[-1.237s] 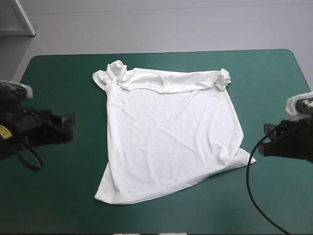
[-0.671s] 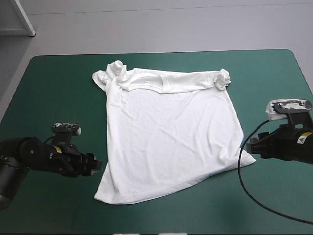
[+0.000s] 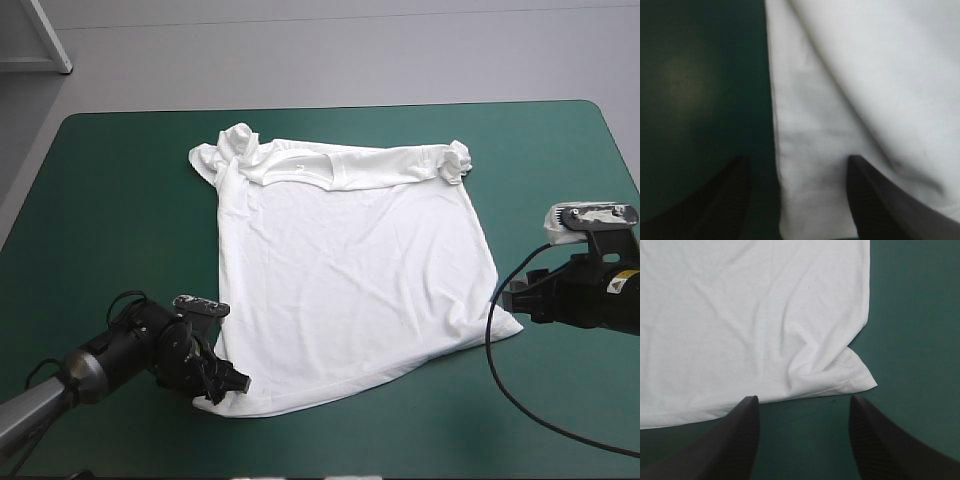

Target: Fold the cloth

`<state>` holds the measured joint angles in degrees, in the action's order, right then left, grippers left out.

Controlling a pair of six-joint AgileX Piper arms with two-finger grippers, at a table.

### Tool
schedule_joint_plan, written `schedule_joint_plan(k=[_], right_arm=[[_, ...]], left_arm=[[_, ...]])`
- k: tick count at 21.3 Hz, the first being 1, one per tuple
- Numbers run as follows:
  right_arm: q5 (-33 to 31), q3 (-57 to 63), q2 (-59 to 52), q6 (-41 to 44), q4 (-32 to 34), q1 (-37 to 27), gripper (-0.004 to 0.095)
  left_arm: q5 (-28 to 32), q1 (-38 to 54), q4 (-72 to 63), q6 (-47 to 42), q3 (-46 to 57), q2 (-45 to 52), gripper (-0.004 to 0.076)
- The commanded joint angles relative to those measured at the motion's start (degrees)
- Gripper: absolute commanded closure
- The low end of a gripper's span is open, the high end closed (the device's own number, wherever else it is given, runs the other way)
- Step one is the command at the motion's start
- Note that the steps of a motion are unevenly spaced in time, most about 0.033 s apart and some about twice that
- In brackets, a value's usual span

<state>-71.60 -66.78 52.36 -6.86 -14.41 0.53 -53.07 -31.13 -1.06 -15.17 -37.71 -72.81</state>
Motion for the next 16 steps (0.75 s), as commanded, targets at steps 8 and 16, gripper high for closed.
schedule_joint_plan(k=[8,16], right_arm=[[0.19,-1.36,-0.16,0.0,0.56,-0.42,0.045],[4.64,-1.36,6.3,0.0,6.06,-0.42,0.0383]], left_arm=[[1.89,-0.33,-5.25,-0.48,-0.86,-2.3,0.0727],[2.14,-0.33,-5.15,0.08,-0.86,-2.19,0.0732]])
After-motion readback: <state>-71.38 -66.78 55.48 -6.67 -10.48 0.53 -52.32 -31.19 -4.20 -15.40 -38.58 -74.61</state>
